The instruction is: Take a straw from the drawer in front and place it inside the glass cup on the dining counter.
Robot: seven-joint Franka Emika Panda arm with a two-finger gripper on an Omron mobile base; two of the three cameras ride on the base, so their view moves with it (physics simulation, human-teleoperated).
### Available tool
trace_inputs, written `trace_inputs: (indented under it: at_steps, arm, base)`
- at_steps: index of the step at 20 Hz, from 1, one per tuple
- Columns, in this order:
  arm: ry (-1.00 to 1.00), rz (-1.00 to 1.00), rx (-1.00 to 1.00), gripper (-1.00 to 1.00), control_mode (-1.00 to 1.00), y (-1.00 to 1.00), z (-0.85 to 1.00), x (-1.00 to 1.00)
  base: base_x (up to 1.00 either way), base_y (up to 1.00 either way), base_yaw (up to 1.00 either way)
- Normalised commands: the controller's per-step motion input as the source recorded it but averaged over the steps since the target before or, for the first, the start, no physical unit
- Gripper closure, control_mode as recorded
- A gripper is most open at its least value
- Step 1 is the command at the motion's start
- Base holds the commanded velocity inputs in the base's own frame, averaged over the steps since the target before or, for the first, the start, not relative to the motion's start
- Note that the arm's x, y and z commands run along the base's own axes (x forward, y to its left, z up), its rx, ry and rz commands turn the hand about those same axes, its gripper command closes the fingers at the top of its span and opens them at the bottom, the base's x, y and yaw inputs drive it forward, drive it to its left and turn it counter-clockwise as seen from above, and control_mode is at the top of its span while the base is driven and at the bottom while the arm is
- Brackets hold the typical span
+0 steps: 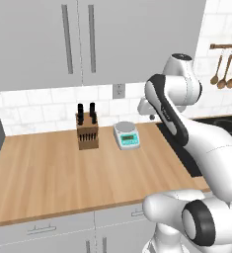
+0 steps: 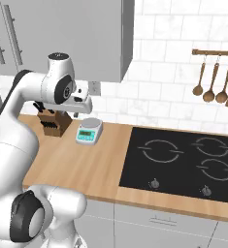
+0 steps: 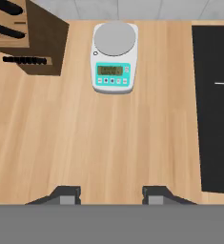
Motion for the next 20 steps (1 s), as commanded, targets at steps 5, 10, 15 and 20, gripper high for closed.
trace_inputs:
  at_steps: [5,10,15,20]
  arm:
    - [0.0,0.0,0.0,-1.0,1.0,0.0,0.0,0.0]
    - [0.0,0.0,0.0,-1.0,1.0,0.0,0.0,0.0]
    - [0.0,0.0,0.0,-1.0,1.0,0.0,0.0,0.0]
    - [0.0,0.0,0.0,-1.0,1.0,0.0,0.0,0.0]
  base:
    - [-0.06,0.0,0.0]
    - [-0.66,0.0,0.0]
    - [-0.7,-0.24,0.25]
    - [-0.05,-0.5,0.5]
